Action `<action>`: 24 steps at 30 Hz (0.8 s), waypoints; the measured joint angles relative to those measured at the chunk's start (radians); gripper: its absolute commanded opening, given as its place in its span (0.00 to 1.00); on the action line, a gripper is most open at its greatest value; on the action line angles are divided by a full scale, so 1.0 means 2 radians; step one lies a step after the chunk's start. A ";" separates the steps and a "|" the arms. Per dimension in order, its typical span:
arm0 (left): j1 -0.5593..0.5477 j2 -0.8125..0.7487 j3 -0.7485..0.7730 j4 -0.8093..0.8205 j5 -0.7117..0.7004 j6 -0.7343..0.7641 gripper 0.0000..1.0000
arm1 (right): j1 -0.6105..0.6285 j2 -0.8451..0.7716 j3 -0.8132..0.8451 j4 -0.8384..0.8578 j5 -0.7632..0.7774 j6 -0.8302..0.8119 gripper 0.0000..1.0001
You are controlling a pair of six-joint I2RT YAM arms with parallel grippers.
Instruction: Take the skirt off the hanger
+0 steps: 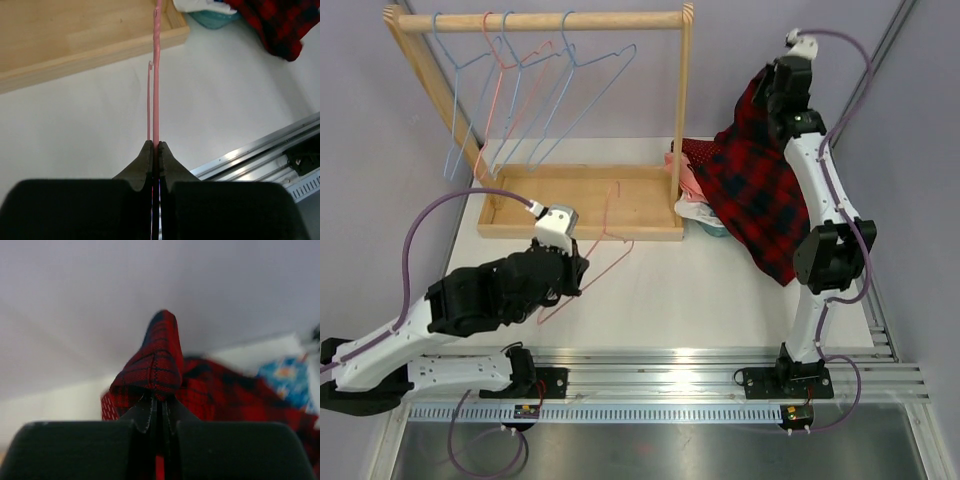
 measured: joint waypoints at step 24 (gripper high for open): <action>0.217 0.399 0.549 0.133 0.052 0.222 0.00 | 0.031 -0.461 -0.694 0.150 -0.195 0.139 1.00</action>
